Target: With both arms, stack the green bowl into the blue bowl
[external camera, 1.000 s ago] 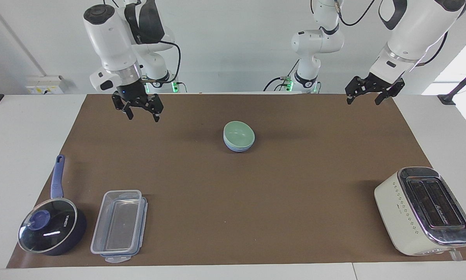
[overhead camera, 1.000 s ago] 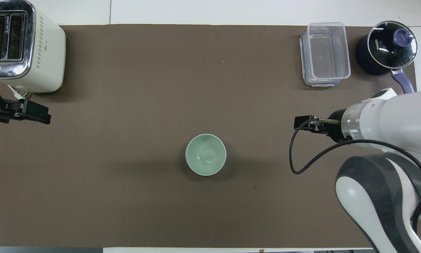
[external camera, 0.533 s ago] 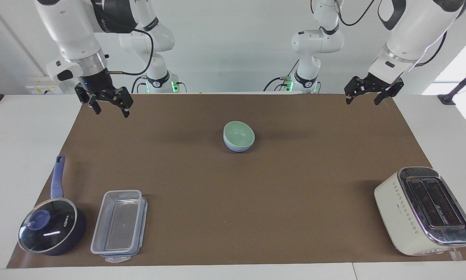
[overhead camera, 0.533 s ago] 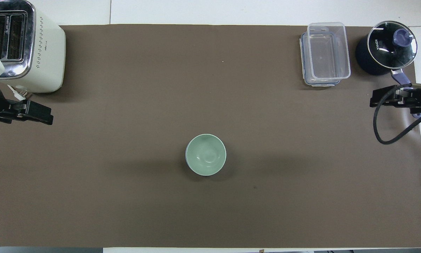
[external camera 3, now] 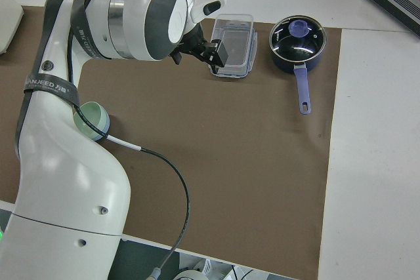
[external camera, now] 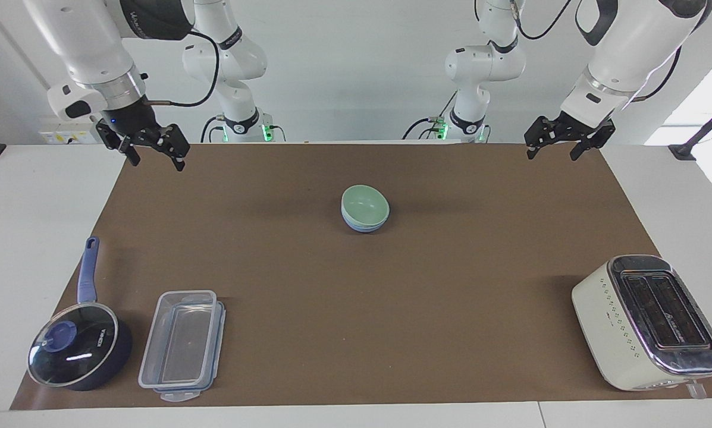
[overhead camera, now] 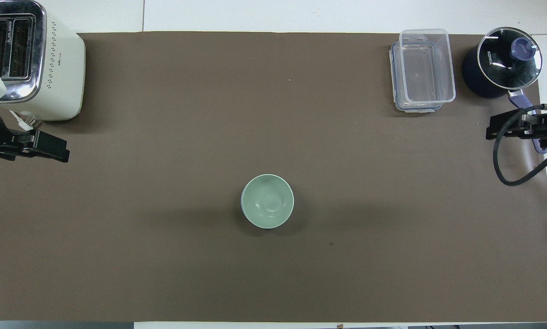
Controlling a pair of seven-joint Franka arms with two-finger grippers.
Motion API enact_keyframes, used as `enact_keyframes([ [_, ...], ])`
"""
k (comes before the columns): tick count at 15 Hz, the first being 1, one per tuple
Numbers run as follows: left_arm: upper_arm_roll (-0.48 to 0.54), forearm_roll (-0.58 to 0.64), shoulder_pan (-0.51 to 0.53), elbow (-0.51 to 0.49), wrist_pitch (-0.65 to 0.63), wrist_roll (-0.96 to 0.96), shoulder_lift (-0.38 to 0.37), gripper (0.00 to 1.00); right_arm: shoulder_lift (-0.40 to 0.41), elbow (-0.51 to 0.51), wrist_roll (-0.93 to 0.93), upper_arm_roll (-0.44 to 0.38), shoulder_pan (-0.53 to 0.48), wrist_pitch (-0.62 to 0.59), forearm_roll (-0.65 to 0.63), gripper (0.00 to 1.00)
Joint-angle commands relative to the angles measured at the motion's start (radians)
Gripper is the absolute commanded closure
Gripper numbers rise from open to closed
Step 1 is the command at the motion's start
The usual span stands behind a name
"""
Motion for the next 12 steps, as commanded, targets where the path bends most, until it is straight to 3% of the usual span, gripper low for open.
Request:
enact_keyframes([
  [1,-0.002,-0.016,0.004,-0.028,0.013,-0.005,-0.023,0.00,0.008,0.009,-0.028,0.004,-0.006,-0.023,-0.015,0.00],
  [12,-0.002,-0.016,0.004,-0.028,0.008,-0.008,-0.023,0.00,-0.003,-0.009,-0.040,0.009,-0.012,-0.023,-0.015,0.00],
])
